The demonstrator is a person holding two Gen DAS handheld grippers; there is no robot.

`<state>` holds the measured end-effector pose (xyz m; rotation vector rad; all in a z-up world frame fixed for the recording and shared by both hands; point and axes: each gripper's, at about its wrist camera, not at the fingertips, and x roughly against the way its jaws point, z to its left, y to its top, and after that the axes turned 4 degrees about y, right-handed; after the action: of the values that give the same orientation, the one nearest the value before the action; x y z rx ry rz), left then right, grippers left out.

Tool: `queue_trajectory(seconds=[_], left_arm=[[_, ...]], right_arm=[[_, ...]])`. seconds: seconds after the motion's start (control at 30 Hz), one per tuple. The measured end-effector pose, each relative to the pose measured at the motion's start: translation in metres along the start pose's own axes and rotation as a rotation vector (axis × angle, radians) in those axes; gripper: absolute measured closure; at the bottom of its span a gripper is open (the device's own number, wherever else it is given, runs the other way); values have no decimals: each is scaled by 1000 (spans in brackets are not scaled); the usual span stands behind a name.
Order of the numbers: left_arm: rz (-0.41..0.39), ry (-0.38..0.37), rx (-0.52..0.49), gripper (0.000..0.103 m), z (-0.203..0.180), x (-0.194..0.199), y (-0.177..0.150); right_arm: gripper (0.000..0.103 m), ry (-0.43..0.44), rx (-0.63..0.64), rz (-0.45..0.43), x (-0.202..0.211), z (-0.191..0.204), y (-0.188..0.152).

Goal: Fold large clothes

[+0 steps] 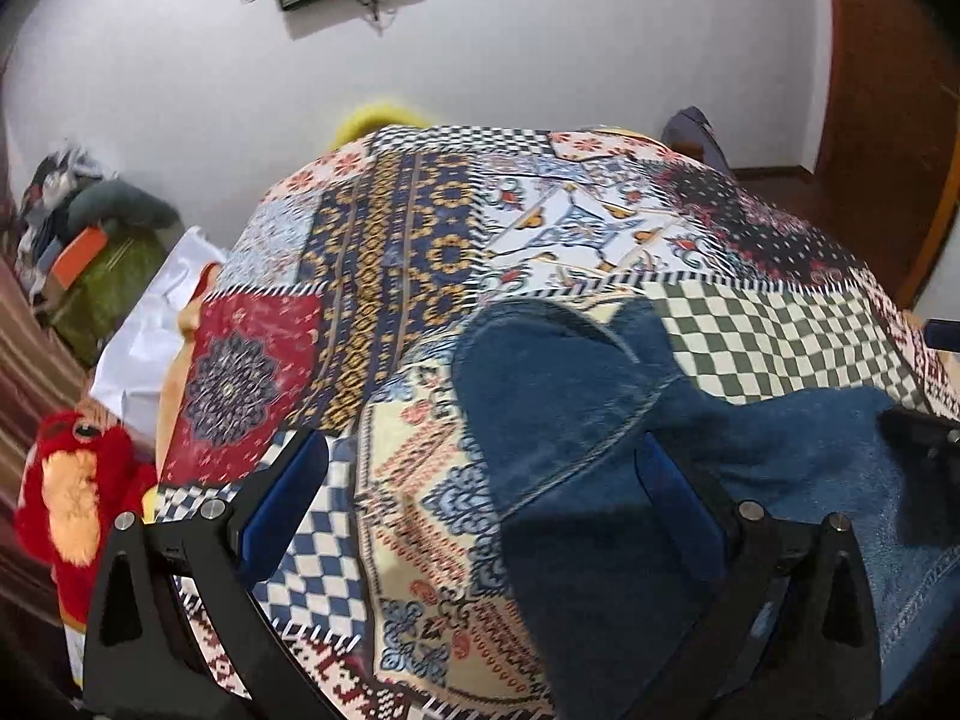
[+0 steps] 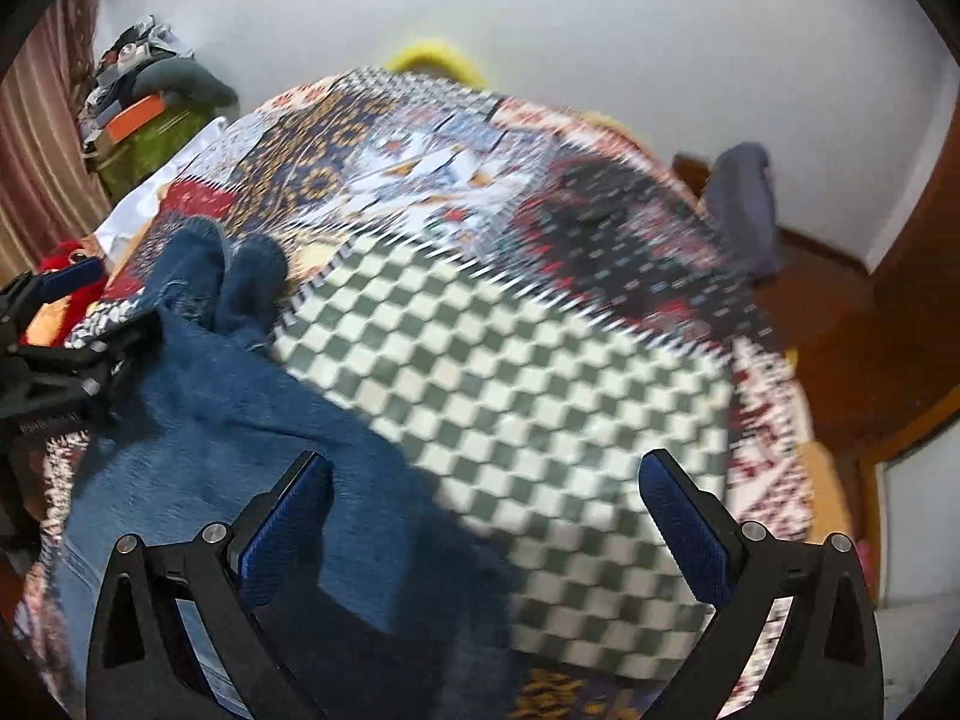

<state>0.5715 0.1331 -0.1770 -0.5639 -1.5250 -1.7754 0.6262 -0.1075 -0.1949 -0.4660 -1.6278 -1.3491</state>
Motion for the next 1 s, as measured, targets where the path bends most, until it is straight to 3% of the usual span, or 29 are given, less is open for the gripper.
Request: queue_trajectory(seconds=[0.07,0.27,0.47,0.67,0.77,0.87,1.0], left_arm=[[-7,3,23,0,10,9,0],[-59,-8,18,0,25,58,-4],[-83,-74,-16,0,25,106,-19],[12,-243,17,0,18,114,-53],[59,-296,19,0,9,104,-74],[158,-355,26,0,-3,82,-92],[280,-532,162,0,-2,50,-106]], right_arm=[[1,-36,-4,-3,10,-8,-1],[1,-31,51,-43,60,-11,-13],[0,-5,123,-76,100,5,-36],[0,145,76,10,94,11,-59],[0,224,22,94,69,9,-68],[0,287,-45,205,34,3,-77],[0,435,-185,288,-3,-15,-87]])
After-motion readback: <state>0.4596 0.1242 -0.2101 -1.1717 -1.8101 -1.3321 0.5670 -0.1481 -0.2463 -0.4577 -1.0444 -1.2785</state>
